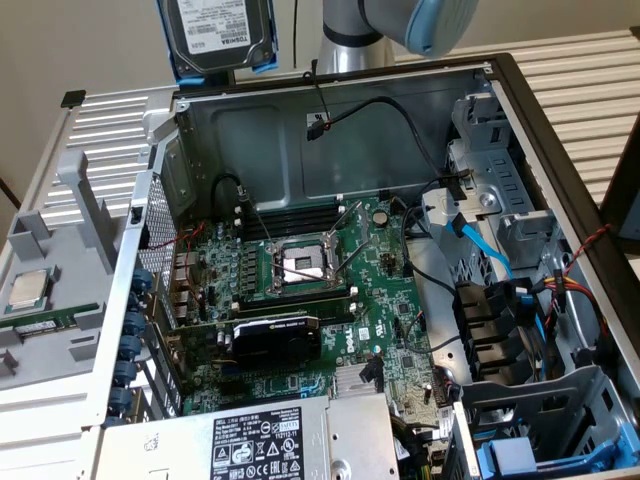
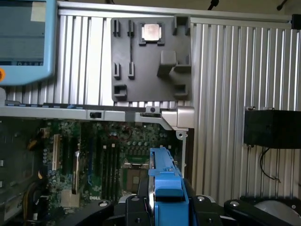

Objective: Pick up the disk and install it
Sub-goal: 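Pick up the disk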

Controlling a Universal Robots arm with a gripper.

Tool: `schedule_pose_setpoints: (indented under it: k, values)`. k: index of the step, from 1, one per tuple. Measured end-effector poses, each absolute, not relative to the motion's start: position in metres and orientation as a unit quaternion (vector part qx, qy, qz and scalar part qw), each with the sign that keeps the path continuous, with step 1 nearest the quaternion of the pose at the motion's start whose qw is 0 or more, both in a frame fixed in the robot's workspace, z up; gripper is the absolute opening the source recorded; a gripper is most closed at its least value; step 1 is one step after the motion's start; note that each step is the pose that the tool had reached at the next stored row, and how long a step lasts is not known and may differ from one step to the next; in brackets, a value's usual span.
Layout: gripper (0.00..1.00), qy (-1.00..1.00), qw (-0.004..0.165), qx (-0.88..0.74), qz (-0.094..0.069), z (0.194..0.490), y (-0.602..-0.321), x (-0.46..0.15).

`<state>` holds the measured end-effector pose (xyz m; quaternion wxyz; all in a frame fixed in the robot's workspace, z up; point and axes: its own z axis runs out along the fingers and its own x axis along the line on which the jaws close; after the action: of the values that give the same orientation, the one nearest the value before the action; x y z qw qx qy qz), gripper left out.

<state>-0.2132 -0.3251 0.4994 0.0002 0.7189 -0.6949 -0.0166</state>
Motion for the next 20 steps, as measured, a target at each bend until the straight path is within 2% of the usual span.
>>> schedule_pose_setpoints:
  k: [20]
  values:
    - [0.37, -0.695, 0.004, 0.719, -0.015, 0.499, -0.352, -0.157]
